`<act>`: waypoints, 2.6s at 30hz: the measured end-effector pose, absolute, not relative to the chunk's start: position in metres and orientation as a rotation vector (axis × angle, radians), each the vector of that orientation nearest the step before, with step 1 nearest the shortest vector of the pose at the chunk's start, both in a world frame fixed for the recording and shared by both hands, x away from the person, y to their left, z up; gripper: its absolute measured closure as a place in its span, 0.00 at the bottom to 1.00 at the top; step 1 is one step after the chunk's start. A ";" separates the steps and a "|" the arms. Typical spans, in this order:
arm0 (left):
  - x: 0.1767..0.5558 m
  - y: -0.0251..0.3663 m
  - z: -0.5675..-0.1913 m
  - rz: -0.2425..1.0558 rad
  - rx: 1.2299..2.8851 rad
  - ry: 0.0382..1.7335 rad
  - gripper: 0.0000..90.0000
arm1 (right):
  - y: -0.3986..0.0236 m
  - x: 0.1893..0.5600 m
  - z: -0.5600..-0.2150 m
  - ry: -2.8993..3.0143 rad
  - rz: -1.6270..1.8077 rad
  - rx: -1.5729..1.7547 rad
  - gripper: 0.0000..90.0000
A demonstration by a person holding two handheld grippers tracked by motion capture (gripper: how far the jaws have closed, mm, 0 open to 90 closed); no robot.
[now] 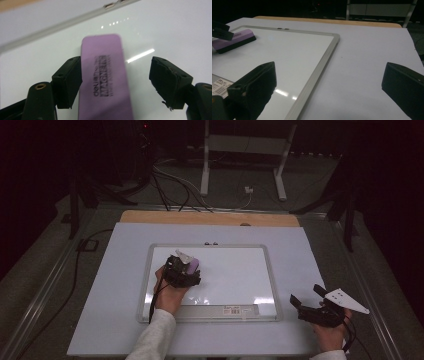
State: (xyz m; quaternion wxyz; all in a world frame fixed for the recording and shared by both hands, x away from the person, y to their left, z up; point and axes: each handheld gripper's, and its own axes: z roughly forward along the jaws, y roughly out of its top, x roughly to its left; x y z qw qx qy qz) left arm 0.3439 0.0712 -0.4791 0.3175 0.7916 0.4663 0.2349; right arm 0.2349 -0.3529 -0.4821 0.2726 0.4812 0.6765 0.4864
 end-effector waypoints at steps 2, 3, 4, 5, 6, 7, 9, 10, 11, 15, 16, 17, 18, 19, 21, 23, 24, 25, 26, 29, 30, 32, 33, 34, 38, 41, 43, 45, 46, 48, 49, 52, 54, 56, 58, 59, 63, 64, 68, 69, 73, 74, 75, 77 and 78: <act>0.340 0.069 -0.477 0.630 2.086 1.180 0.30 | -0.353 0.235 -0.482 1.821 1.308 1.295 0.00; 0.339 0.068 -0.476 0.637 2.096 1.156 0.30 | -0.353 0.235 -0.482 1.821 1.308 1.295 0.00; 0.337 0.067 -0.475 0.639 2.105 1.137 0.30 | -0.353 0.235 -0.482 1.820 1.309 1.295 0.00; 0.336 0.066 -0.475 0.641 2.111 1.120 0.30 | -0.353 0.235 -0.482 1.820 1.308 1.294 0.00; 0.335 0.065 -0.475 0.641 2.118 1.102 0.30 | -0.353 0.235 -0.482 1.820 1.308 1.295 0.00; 0.334 0.064 -0.475 0.644 2.126 1.089 0.30 | -0.353 0.235 -0.482 1.820 1.307 1.295 0.00; 0.332 0.063 -0.476 0.650 2.145 1.085 0.30 | -0.353 0.235 -0.482 1.821 1.308 1.295 0.00; 0.332 0.063 -0.476 0.650 2.154 1.085 0.31 | -0.353 0.235 -0.482 1.820 1.309 1.296 0.00; 0.331 0.063 -0.478 0.654 2.158 1.082 0.32 | -0.353 0.235 -0.482 1.821 1.309 1.295 0.00; 0.331 0.064 -0.484 0.666 2.197 1.083 0.35 | -0.353 0.234 -0.482 1.821 1.310 1.296 0.00; 0.331 0.064 -0.486 0.667 2.203 1.087 0.35 | -0.353 0.234 -0.482 1.820 1.311 1.297 0.00; 0.332 0.065 -0.487 0.673 2.212 1.088 0.35 | -0.353 0.234 -0.482 1.818 1.312 1.296 0.00; 0.332 0.065 -0.489 0.671 2.215 1.092 0.36 | -0.353 0.234 -0.482 1.816 1.314 1.297 0.00; 0.332 0.065 -0.490 0.674 2.221 1.094 0.36 | -0.353 0.234 -0.482 1.817 1.313 1.296 0.00; 0.332 0.066 -0.493 0.678 2.229 1.100 0.37 | -0.353 0.234 -0.482 1.817 1.313 1.296 0.00; 0.332 0.066 -0.494 0.684 2.223 1.097 0.37 | -0.353 0.234 -0.482 1.817 1.312 1.293 0.00; 0.332 0.066 -0.494 0.683 2.223 1.097 0.38 | -0.353 0.234 -0.482 1.820 1.309 1.292 0.00; 0.333 0.067 -0.494 0.685 2.226 1.097 0.38 | -0.353 0.235 -0.482 1.821 1.309 1.294 0.00; 0.333 0.067 -0.494 0.687 2.225 1.101 0.39 | -0.353 0.235 -0.482 1.822 1.309 1.293 0.00; 0.333 0.067 -0.494 0.697 2.225 1.101 0.39 | -0.352 0.234 -0.482 1.818 1.312 1.293 0.00; 0.332 0.067 -0.494 0.715 2.227 1.104 0.39 | -0.353 0.234 -0.482 1.818 1.312 1.293 0.00; 0.332 0.067 -0.494 0.732 2.234 1.102 0.39 | -0.353 0.234 -0.482 1.816 1.313 1.296 0.00; 0.332 0.068 -0.494 0.731 2.237 1.105 0.39 | -0.353 0.234 -0.482 1.816 1.313 1.296 0.00; 0.333 0.068 -0.495 0.731 2.239 1.105 0.39 | -0.353 0.234 -0.482 1.817 1.313 1.296 0.00; 0.334 0.070 -0.494 0.711 2.239 1.110 0.40 | -0.352 0.234 -0.482 1.821 1.311 1.293 0.00; 0.335 0.071 -0.494 0.708 2.239 1.112 0.40 | -0.352 0.234 -0.482 1.821 1.311 1.293 0.00; 0.336 0.073 -0.493 0.695 2.234 1.119 0.39 | -0.353 0.234 -0.482 1.819 1.314 1.294 0.00; 0.338 0.075 -0.493 0.683 2.224 1.126 0.39 | -0.353 0.234 -0.482 1.818 1.314 1.296 0.00; 0.338 0.075 -0.493 0.682 2.222 1.128 0.39 | -0.353 0.234 -0.482 1.817 1.314 1.296 0.00; 0.339 0.076 -0.493 0.677 2.218 1.133 0.39 | -0.353 0.234 -0.482 1.818 1.314 1.294 0.00; 0.340 0.077 -0.493 0.677 2.216 1.136 0.39 | -0.353 0.234 -0.482 1.818 1.314 1.294 0.00; 0.341 0.079 -0.493 0.664 2.201 1.142 0.39 | -0.353 0.234 -0.482 1.816 1.314 1.295 0.00; 0.342 0.081 -0.493 0.670 2.197 1.148 0.39 | -0.353 0.233 -0.481 1.816 1.315 1.296 0.00; 0.343 0.082 -0.493 0.670 2.197 1.150 0.39 | -0.354 0.233 -0.481 1.815 1.315 1.298 0.00; 0.344 0.082 -0.493 0.696 2.207 1.153 0.39 | -0.354 0.233 -0.482 1.816 1.315 1.297 0.00; 0.345 0.083 -0.492 0.697 2.208 1.159 0.38 | -0.354 0.233 -0.482 1.816 1.314 1.297 0.00; 0.349 0.090 -0.493 0.700 2.192 1.197 0.37 | -0.353 0.233 -0.482 1.816 1.314 1.296 0.00; 0.350 0.092 -0.493 0.709 2.191 1.199 0.38 | -0.353 0.233 -0.482 1.816 1.314 1.296 0.00; 0.348 0.090 -0.492 0.766 2.208 1.191 0.50 | -0.353 0.234 -0.482 1.817 1.313 1.296 0.00; 0.348 0.090 -0.493 0.779 2.212 1.189 0.52 | -0.353 0.234 -0.482 1.818 1.312 1.295 0.00; 0.352 0.092 -0.494 0.787 2.210 1.219 0.53 | -0.353 0.233 -0.482 1.817 1.313 1.296 0.00; 0.352 0.094 -0.494 0.779 2.208 1.223 0.53 | -0.353 0.233 -0.482 1.817 1.312 1.296 0.00; 0.353 0.095 -0.494 0.776 2.203 1.226 0.55 | -0.354 0.233 -0.482 1.816 1.313 1.295 0.00; 0.353 0.097 -0.493 0.788 2.200 1.231 0.60 | -0.354 0.233 -0.482 1.814 1.314 1.298 0.00; 0.352 0.097 -0.493 0.795 2.189 1.236 0.62 | -0.354 0.233 -0.482 1.815 1.314 1.296 0.00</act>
